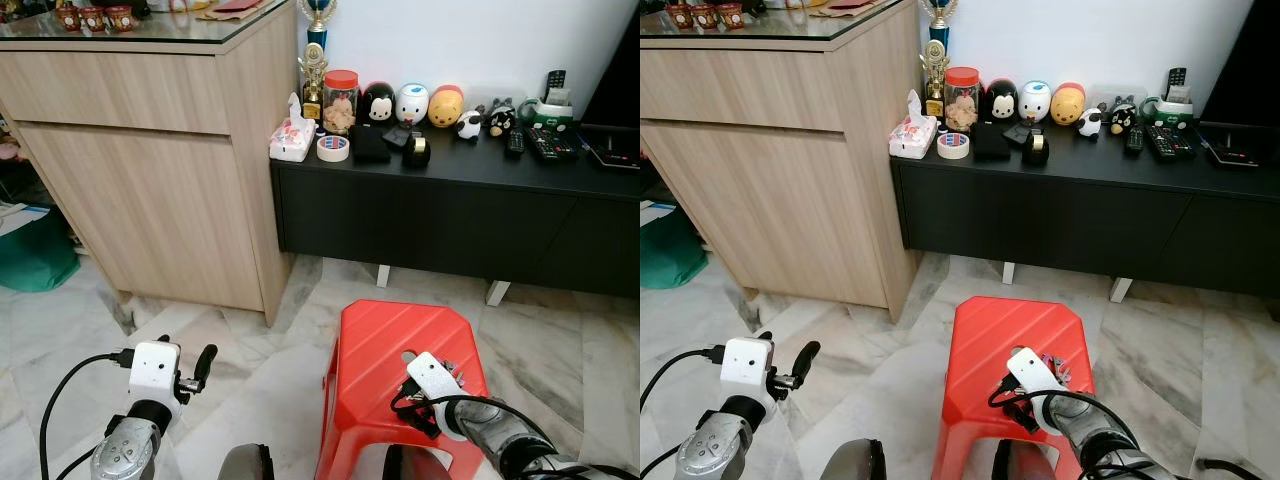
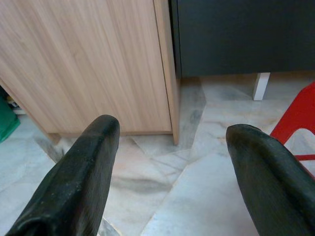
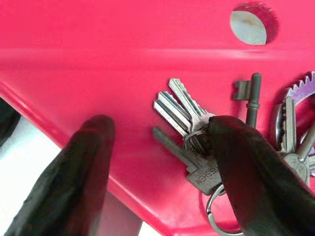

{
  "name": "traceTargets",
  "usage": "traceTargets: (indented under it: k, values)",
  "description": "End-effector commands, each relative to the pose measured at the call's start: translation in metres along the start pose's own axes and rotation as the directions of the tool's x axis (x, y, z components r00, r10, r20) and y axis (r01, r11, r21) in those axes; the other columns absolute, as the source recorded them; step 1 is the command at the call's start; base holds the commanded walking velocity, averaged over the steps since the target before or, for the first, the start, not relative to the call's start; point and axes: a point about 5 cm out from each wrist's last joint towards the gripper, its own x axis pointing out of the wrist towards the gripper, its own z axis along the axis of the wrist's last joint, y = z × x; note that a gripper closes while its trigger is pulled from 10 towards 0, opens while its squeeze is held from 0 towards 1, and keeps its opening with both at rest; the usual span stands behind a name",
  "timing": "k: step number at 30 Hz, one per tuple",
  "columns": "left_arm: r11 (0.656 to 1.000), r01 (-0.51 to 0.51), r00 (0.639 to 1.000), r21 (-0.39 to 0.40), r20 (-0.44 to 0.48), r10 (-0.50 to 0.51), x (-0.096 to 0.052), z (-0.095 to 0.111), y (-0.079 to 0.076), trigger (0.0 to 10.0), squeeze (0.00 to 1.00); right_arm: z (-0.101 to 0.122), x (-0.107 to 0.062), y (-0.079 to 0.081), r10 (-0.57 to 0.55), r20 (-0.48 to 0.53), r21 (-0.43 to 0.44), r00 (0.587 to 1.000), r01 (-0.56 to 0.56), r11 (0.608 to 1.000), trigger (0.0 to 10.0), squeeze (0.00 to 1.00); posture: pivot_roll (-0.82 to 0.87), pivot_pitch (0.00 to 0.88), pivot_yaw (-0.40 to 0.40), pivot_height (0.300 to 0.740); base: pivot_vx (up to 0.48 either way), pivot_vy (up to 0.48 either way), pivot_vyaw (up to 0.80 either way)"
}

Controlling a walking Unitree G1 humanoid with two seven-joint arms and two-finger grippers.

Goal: Hang keys on a hook

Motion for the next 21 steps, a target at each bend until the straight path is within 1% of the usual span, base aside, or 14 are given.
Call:
traceTargets:
  k: [1, 4, 9, 21]
  values:
    - [1.0, 0.015, 1.0, 0.015, 0.0, -0.015, -0.0024, 0.0024, 0.0008, 10.0, 0.0, -0.0204, 0.0006, 0.0065, 0.021, -0.084, 0.015, 0.996, -0.019, 1.0, 0.0, 0.0, 0.16, 0.0, -0.007, 0.59, 0.0, 0.0, 0.0]
    - [1.0, 0.018, 1.0, 0.016, -0.009, -0.018, -0.005, 0.0012, 0.0014, 10.0, 0.0, -0.0255, 0.0009, 0.0093, 0.031, -0.111, 0.014, 0.993, -0.029, 0.999, 0.0, 0.0, 0.17, 0.0, -0.007, 0.59, 0.0, 0.0, 0.0]
    - [1.0, 0.021, 1.0, 0.021, -0.01, -0.021, -0.0052, 0.0017, 0.0017, 10.0, 0.0, -0.0268, 0.0013, 0.0113, 0.041, -0.118, 0.008, 0.992, -0.04, 0.999, 0.0, 0.0, 0.17, 0.0, -0.006, 0.59, 0.0, 0.0, 0.0]
    - [0.999, 0.023, 1.0, 0.023, -0.013, -0.023, -0.0037, 0.0027, 0.0006, 10.0, 0.0, -0.0169, 0.0028, 0.0116, 0.027, -0.057, 0.042, 0.998, -0.024, 0.999, 0.0, 0.0, 0.17, 0.0, -0.005, 0.59, 0.0, 0.0, 0.0]
